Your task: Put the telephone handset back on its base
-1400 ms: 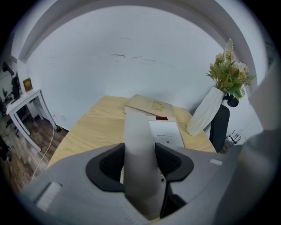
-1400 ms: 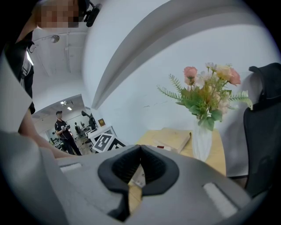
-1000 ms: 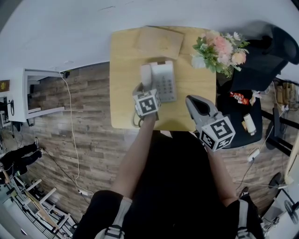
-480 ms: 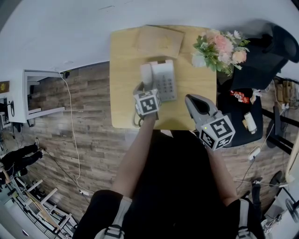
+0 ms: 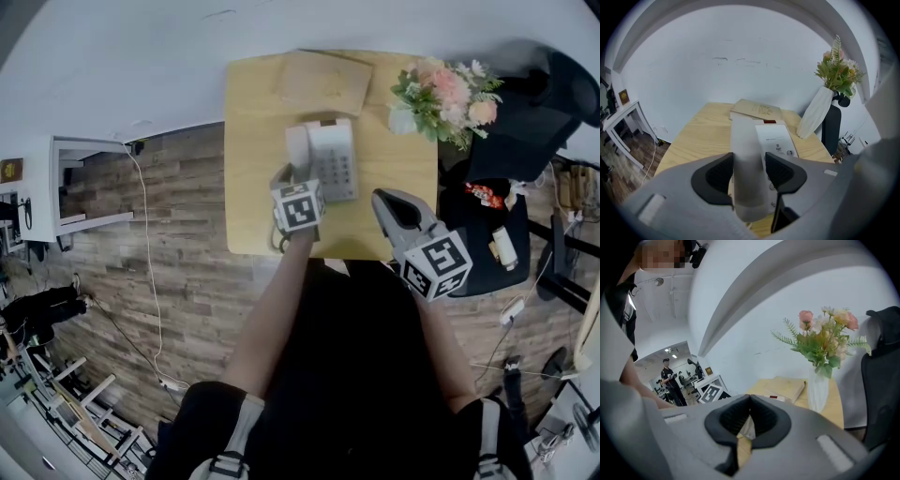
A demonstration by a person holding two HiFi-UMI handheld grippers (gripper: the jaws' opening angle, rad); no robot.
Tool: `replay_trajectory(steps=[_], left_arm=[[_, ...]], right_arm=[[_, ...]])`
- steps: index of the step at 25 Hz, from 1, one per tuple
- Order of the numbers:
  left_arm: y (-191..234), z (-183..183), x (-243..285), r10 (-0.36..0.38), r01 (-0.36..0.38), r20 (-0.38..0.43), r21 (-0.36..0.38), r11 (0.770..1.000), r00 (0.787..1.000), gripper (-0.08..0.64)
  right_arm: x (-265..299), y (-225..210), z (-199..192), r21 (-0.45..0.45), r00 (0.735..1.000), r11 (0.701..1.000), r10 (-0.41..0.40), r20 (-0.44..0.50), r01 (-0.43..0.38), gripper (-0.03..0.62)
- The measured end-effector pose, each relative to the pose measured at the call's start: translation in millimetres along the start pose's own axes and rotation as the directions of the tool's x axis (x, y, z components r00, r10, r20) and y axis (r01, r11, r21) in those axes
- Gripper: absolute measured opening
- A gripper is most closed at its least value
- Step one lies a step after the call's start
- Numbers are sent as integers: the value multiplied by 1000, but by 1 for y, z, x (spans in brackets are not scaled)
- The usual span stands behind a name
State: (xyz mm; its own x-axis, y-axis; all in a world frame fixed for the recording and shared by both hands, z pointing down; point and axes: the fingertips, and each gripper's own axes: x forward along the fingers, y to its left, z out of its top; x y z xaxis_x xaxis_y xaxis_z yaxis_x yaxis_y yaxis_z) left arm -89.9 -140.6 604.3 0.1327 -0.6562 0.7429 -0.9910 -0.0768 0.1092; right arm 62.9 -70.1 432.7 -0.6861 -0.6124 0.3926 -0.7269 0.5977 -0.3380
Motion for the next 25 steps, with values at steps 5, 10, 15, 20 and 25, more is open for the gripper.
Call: replay_trajectory(steps=[5,10,15,20,25], left_arm=[[0,-9,-2,-4,4,0,-2,1000,1000,224],[-4,-11,-15,-22,22,3,-15,1000,1000,222],[-6,-15,-25,-13,13,7,-28,1000,1000,211],[-8,-21,-35,3,-2,18,-40,999,1000,194],[-9,-25,-47,15,-14,33,-50,999,999,162]], right_arm=[[-2,2,-4,2,1000,1000,14,1,-14,3],[-7,4,-7,1,999,999,32,3,-32,3],[-9,4,-7,-4,998,998,59,7,-59,3],[-13,5,-9,-8,996,996,86,11,-86,3],[-15,3,-18,1,994,994,108,3,-108,3]])
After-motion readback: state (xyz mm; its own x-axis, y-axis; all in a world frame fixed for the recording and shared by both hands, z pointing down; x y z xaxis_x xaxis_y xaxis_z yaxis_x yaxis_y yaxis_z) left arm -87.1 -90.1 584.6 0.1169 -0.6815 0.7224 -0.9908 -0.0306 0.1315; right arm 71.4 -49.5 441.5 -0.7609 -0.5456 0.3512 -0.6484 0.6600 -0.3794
